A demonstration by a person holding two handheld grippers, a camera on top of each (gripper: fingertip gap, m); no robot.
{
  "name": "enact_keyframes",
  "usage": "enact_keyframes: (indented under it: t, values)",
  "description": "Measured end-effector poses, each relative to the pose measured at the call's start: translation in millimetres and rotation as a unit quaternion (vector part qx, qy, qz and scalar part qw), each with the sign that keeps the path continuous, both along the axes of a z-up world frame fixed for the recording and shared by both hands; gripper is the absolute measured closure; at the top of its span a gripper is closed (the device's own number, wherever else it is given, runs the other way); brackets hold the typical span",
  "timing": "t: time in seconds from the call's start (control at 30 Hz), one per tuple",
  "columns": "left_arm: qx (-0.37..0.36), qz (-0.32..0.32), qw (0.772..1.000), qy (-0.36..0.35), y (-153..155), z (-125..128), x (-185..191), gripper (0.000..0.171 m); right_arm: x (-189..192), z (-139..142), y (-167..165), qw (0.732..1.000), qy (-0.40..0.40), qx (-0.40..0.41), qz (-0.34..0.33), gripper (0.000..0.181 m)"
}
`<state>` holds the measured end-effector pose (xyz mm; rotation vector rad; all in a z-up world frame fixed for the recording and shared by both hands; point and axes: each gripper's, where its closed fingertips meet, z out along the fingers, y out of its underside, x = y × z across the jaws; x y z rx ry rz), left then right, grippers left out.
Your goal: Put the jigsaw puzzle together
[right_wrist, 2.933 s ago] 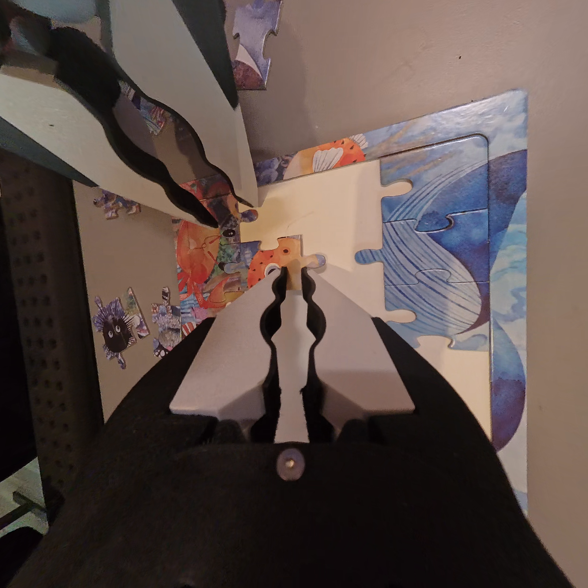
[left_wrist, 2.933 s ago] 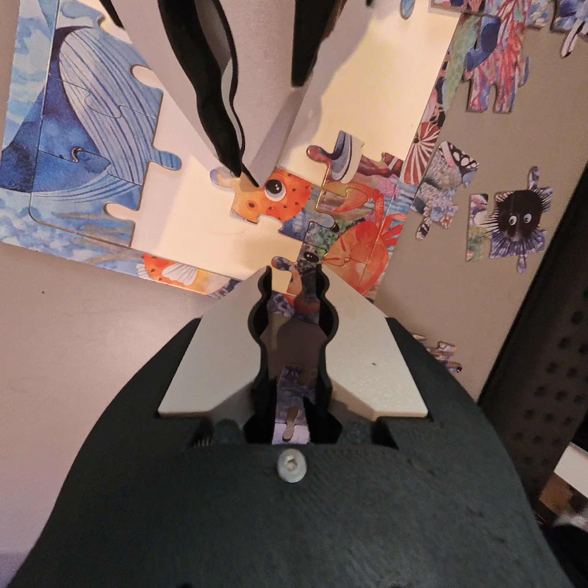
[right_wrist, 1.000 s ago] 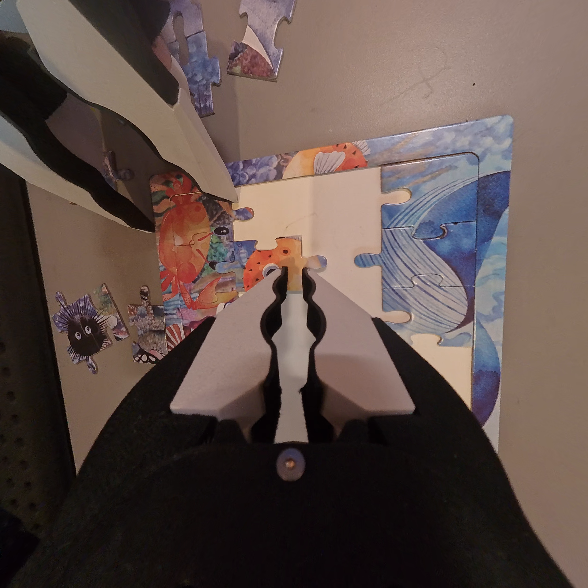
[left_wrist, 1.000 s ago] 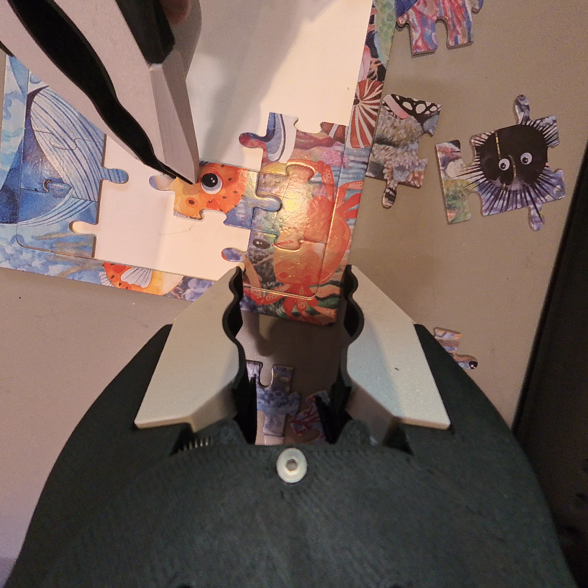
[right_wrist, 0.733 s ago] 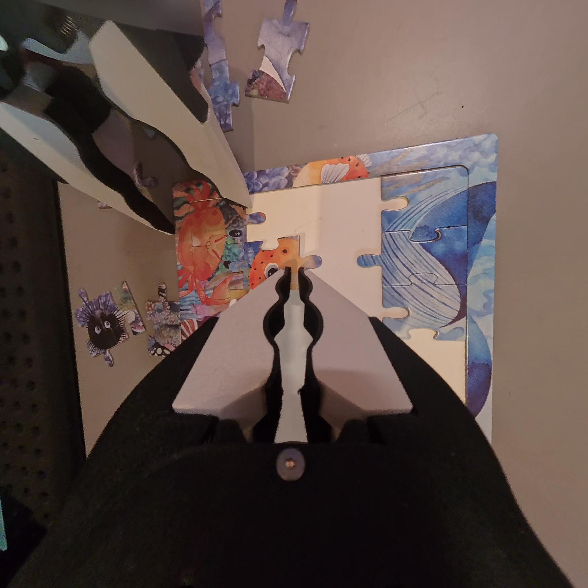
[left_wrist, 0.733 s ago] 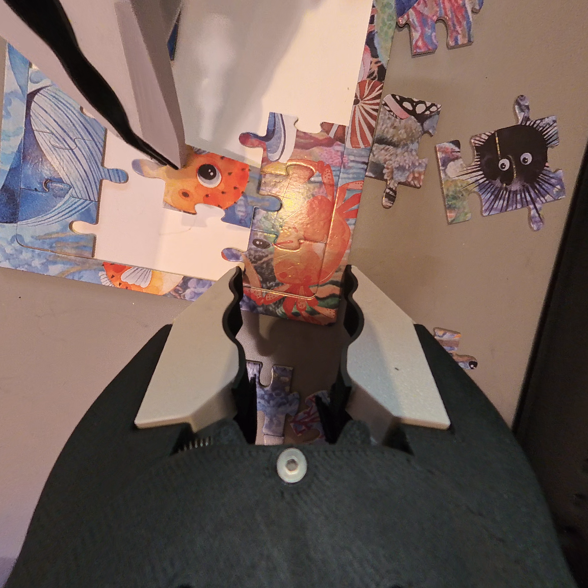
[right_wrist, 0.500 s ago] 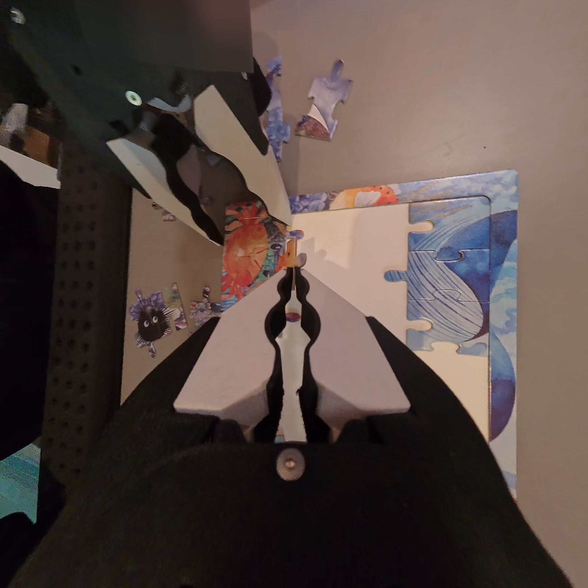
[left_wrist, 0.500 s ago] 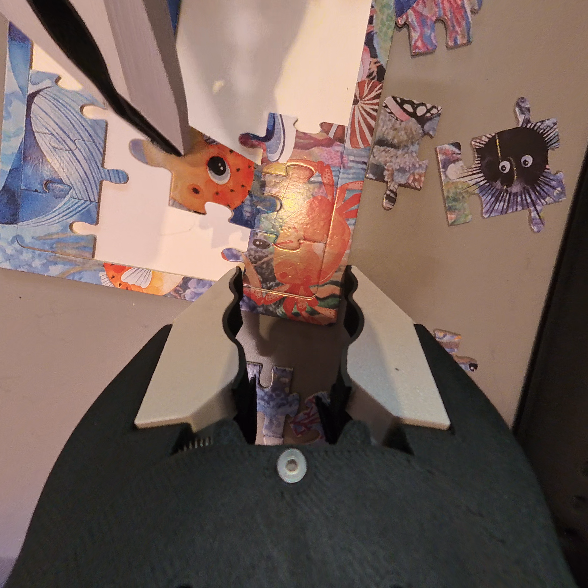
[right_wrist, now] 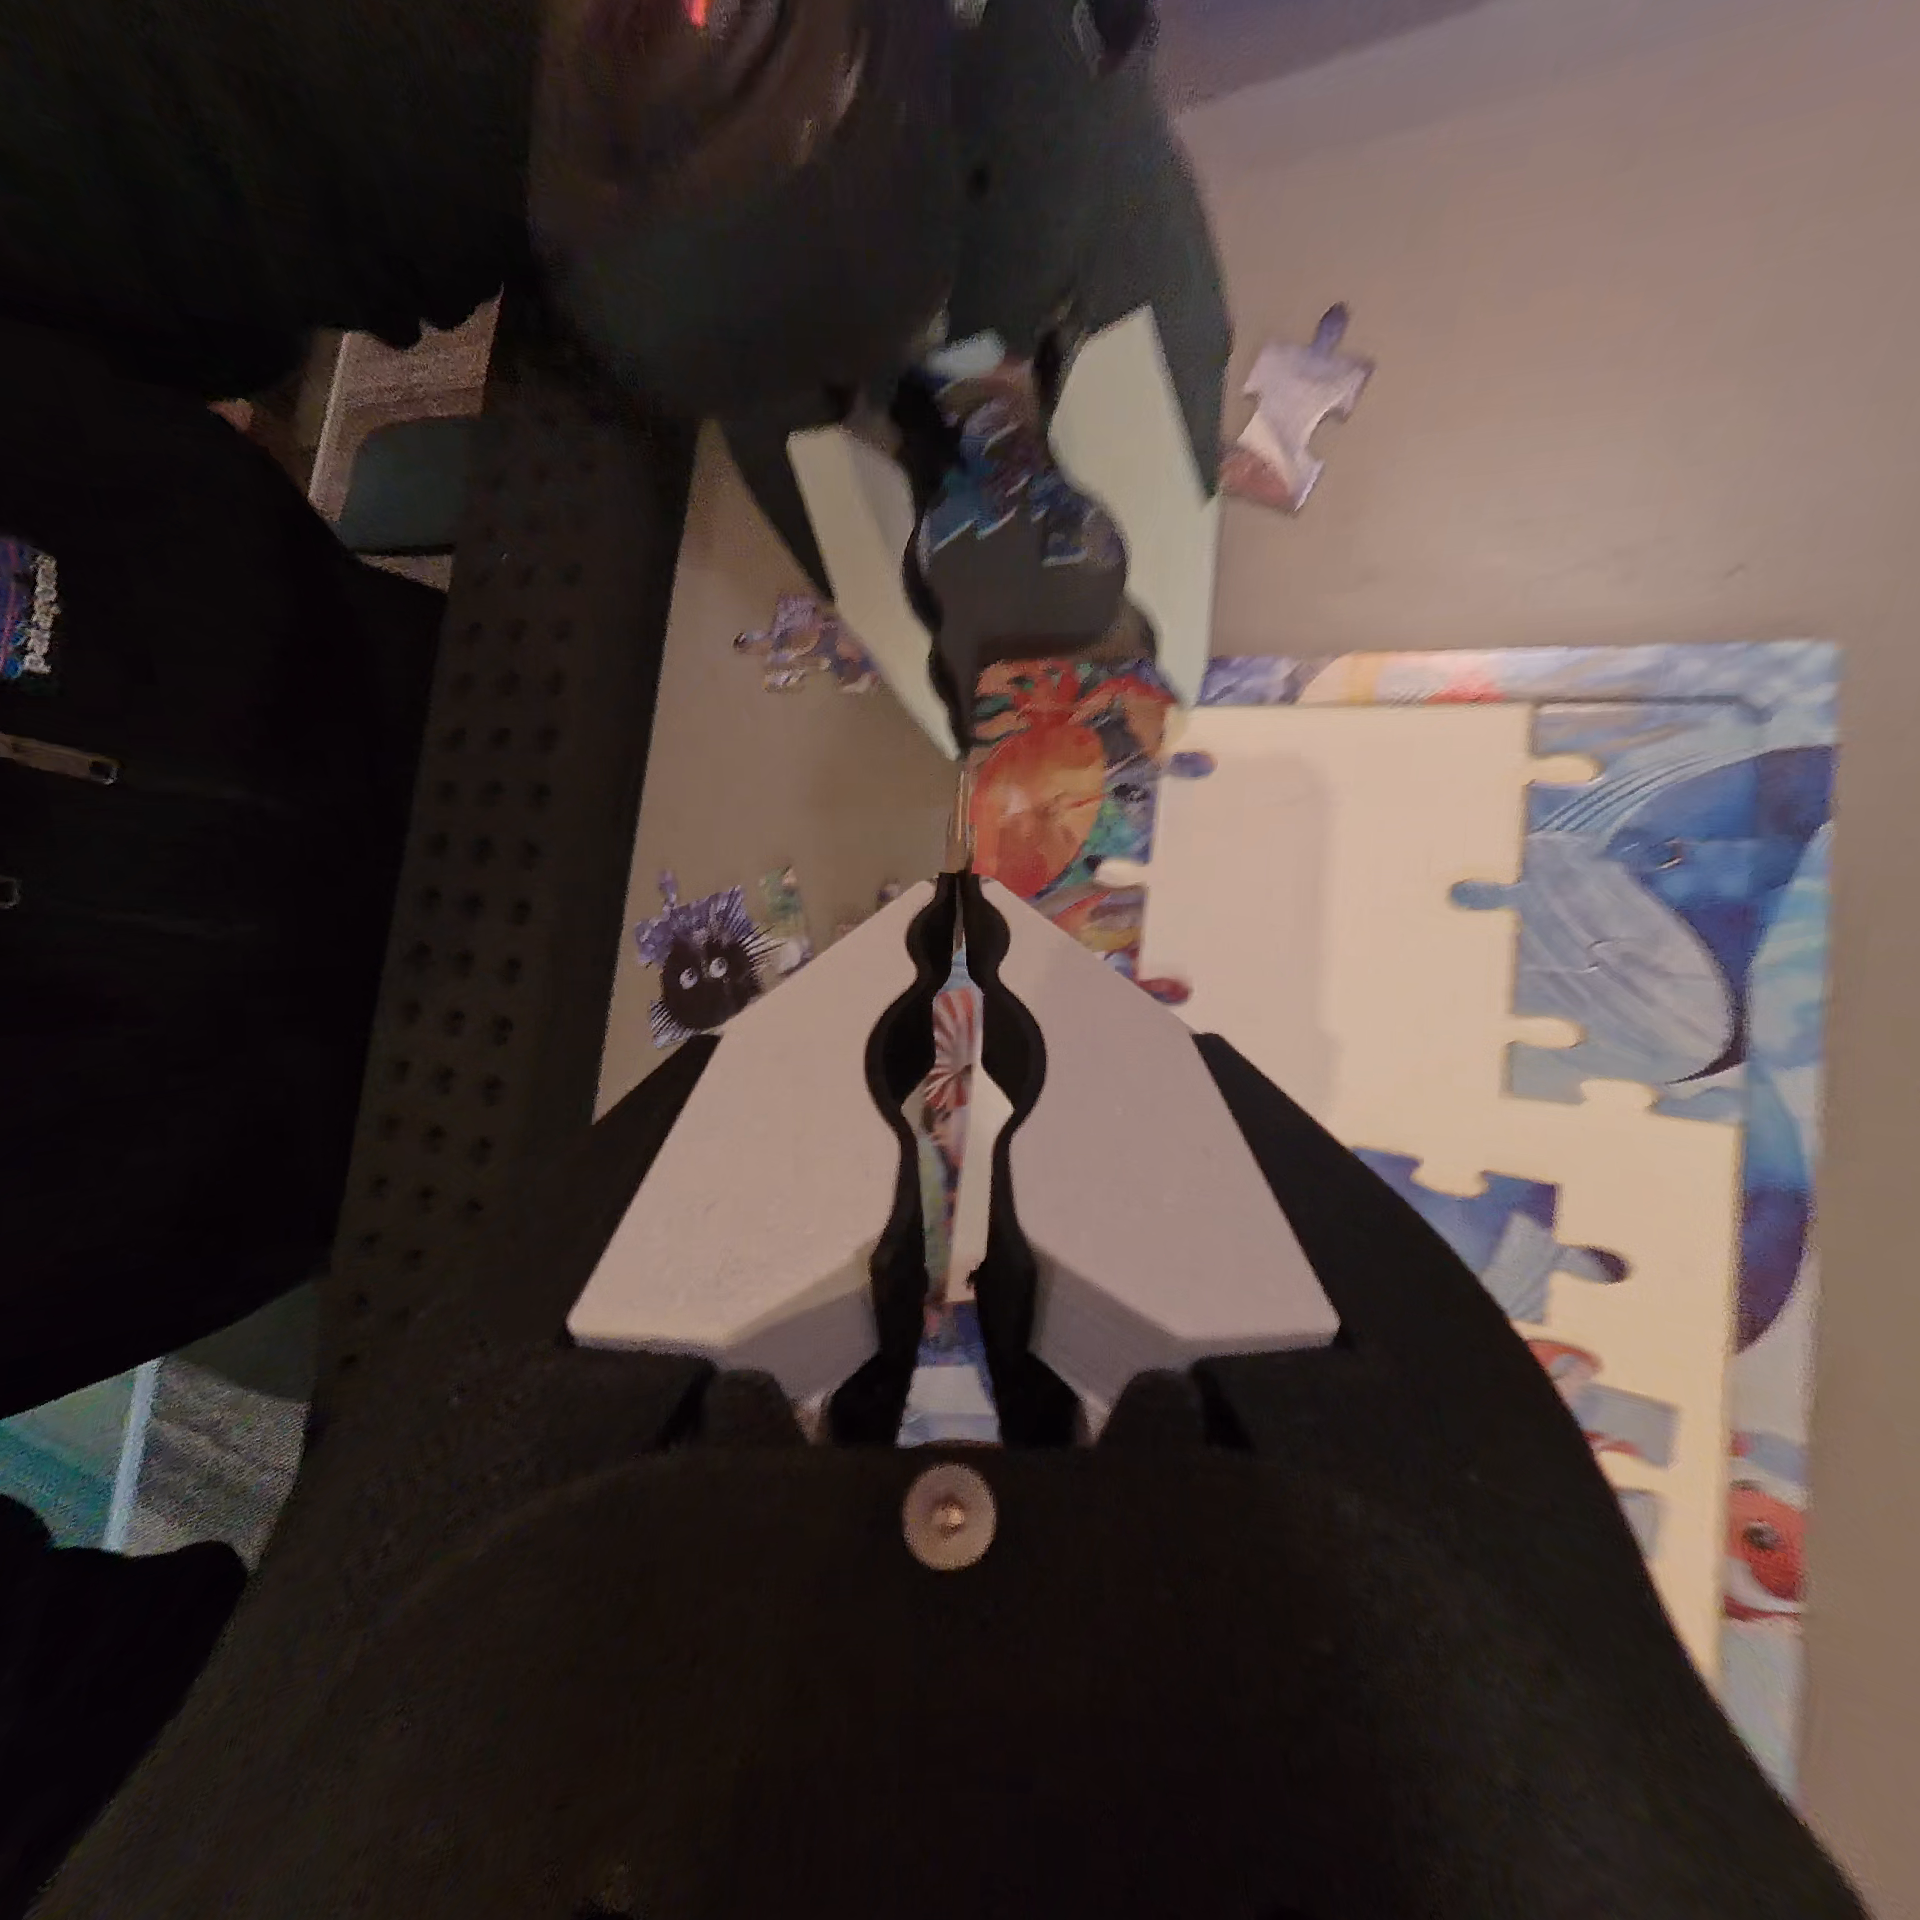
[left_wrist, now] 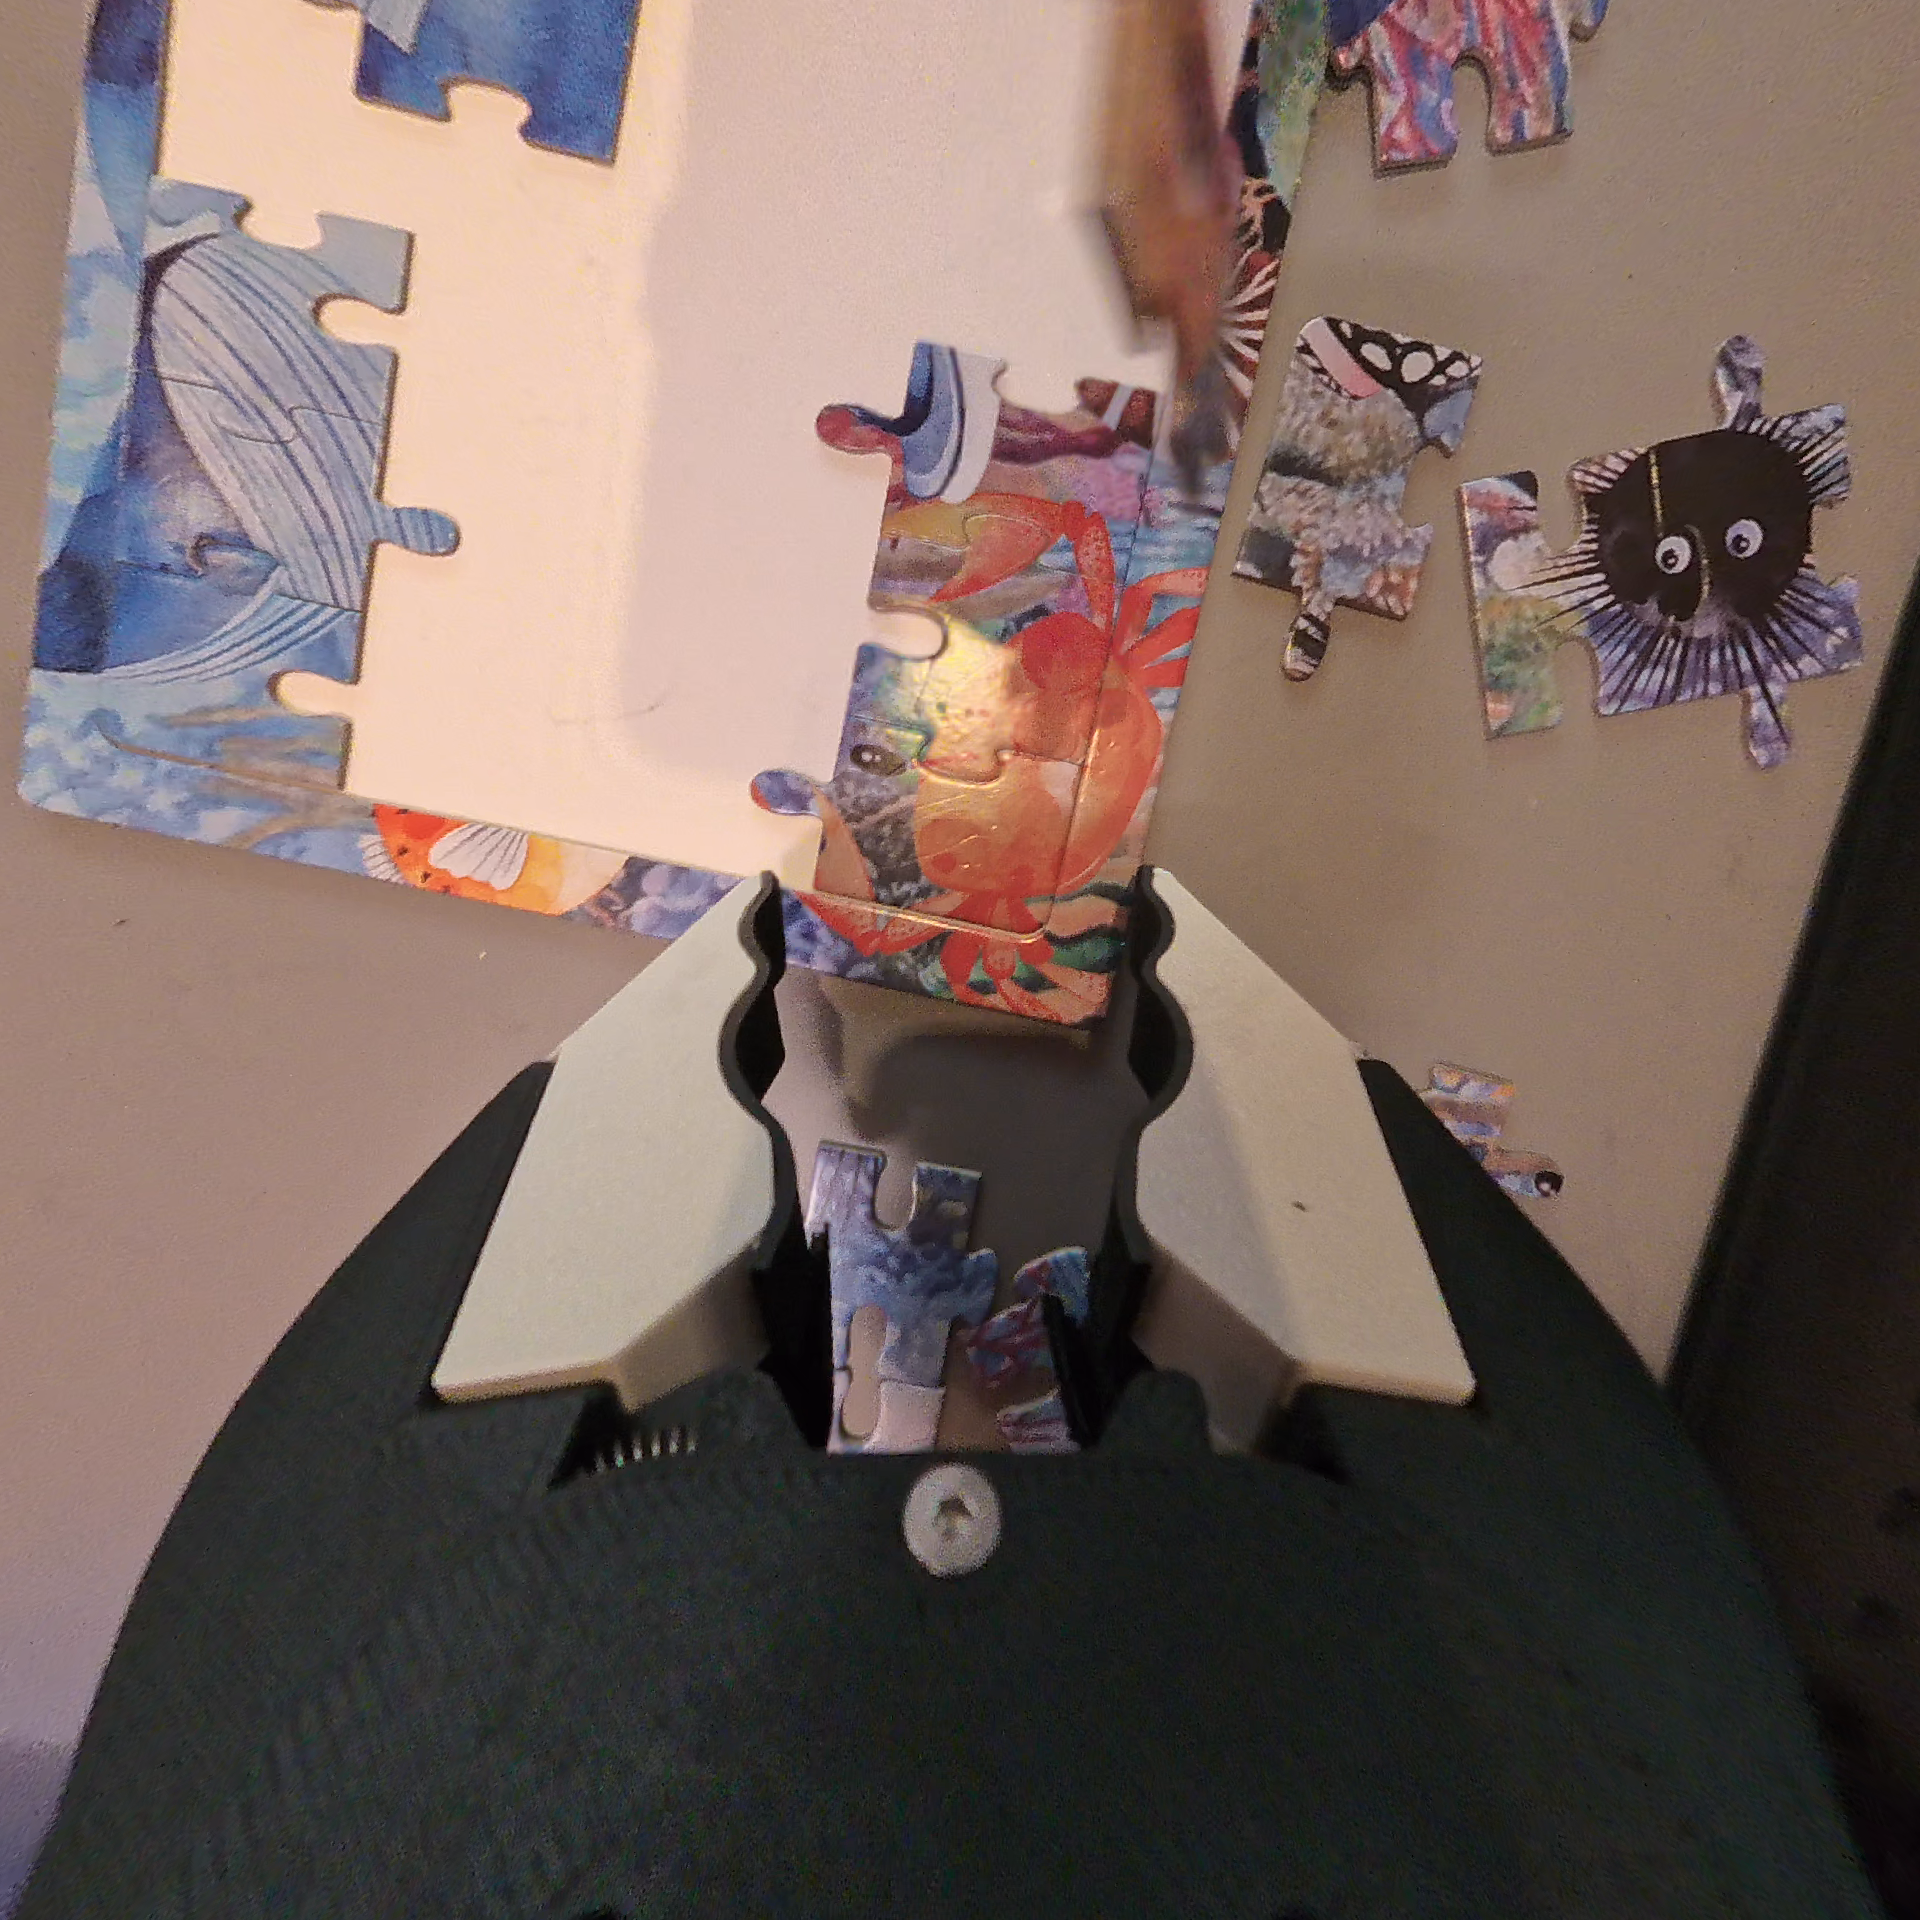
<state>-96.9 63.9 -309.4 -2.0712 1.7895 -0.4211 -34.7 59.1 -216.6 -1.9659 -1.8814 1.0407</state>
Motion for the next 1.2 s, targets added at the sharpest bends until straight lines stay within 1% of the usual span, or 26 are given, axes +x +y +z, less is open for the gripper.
enact_keyframes:
  t: [0.13, 0.2, 0.3, 0.37, 0.4, 0.43, 0.47, 0.53, 0.7, 0.77, 0.87, 1.03, 1.13, 1.2]
  values:
    - [0.004, 0.004, 1.000, -0.022, 0, 14, -2, 0.104, 25, -22, -35, 0.999, -0.024, -0.041, 0.009, 0.181]
    - [0.015, 0.007, 1.000, -0.019, 2, 19, -7, 0.105, 38, -30, -50, 0.997, -0.025, -0.070, 0.014, 0.181]
    - [0.030, 0.020, 0.999, -0.022, 7, 29, -13, 0.105, 47, -45, -59, 0.994, -0.035, -0.103, 0.003, 0.181]
    - [0.047, 0.033, 0.998, -0.016, 12, 35, -22, 0.105, 49, -57, -56, 0.994, -0.048, -0.102, -0.014, 0.180]
    - [0.056, 0.041, 0.997, -0.016, 15, 40, -26, 0.105, 48, -60, -52, 0.993, -0.052, -0.098, -0.029, 0.172]
    - [0.065, 0.049, 0.996, -0.019, 18, 45, -31, 0.106, 49, -61, -50, 0.993, -0.057, -0.096, -0.040, 0.157]
    - [0.073, 0.057, 0.995, -0.026, 21, 52, -34, 0.106, 50, -61, -47, 0.993, -0.060, -0.087, -0.047, 0.151]
    - [0.087, 0.069, 0.993, -0.040, 24, 64, -40, 0.109, 53, -54, -37, 0.995, -0.051, -0.061, -0.068, 0.151]
    - [0.109, 0.084, 0.989, -0.060, 28, 82, -49, 0.113, 61, -20, -29, 0.996, 0.006, -0.016, -0.086, 0.152]
    - [0.112, 0.085, 0.988, -0.064, 29, 84, -50, 0.114, 68, -16, -25, 0.995, 0.004, 0.010, -0.101, 0.153]
    - [0.112, 0.078, 0.988, -0.066, 26, 82, -46, 0.115, 84, -20, -26, 0.992, -0.021, 0.045, -0.118, 0.149]
    - [0.109, 0.062, 0.990, -0.057, 22, 72, -38, 0.114, 114, -39, -39, 0.983, -0.081, 0.091, -0.139, 0.144]
    - [0.100, 0.050, 0.992, -0.059, 17, 67, -29, 0.113, 131, -54, -54, 0.978, -0.111, 0.100, -0.143, 0.139]
    - [0.094, 0.041, 0.993, -0.058, 13, 62, -23, 0.113, 143, -62, -59, 0.973, -0.126, 0.110, -0.159, 0.137]
